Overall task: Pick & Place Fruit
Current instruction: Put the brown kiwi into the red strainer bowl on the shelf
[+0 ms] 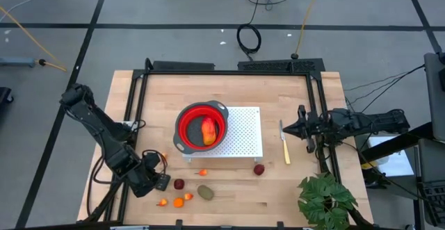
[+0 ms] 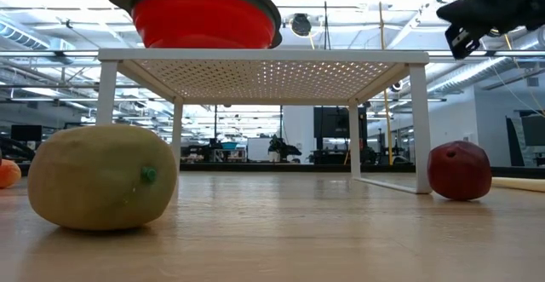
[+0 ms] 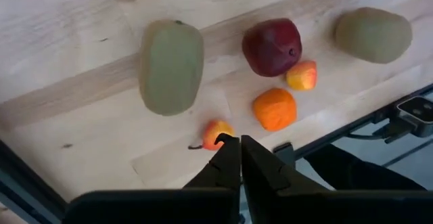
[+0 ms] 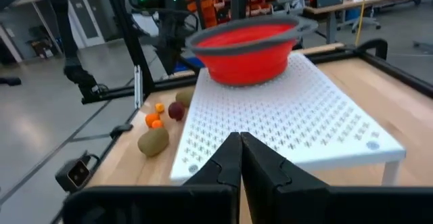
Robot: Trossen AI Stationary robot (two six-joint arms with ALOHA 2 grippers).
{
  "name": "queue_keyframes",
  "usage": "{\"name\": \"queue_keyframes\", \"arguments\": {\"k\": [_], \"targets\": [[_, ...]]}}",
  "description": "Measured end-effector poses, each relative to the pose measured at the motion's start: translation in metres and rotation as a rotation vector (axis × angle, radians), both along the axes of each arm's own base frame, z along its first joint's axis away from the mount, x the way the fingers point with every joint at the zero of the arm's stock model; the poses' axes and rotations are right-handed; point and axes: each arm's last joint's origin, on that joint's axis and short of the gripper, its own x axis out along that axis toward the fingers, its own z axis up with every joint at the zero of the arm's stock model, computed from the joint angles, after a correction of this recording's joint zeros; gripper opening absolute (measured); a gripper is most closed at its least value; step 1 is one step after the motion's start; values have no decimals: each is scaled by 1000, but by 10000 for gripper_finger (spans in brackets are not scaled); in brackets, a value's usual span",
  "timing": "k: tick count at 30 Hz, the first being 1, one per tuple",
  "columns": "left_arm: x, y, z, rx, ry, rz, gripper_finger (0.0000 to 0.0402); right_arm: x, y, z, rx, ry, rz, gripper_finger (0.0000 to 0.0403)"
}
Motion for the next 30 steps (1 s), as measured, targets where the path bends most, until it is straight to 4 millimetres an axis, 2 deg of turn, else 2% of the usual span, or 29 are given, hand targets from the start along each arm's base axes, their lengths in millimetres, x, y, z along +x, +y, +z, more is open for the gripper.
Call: {"name": "queue_keyframes", "arguments": {"k": [16,30], "targets": [[-3,-1,0,41,-29,48,177,-25,-4,5,20,-125,-8,0],[-8,6,-4,118,30,42,286,-26,-4,5,44,-128,-8,0]]}}
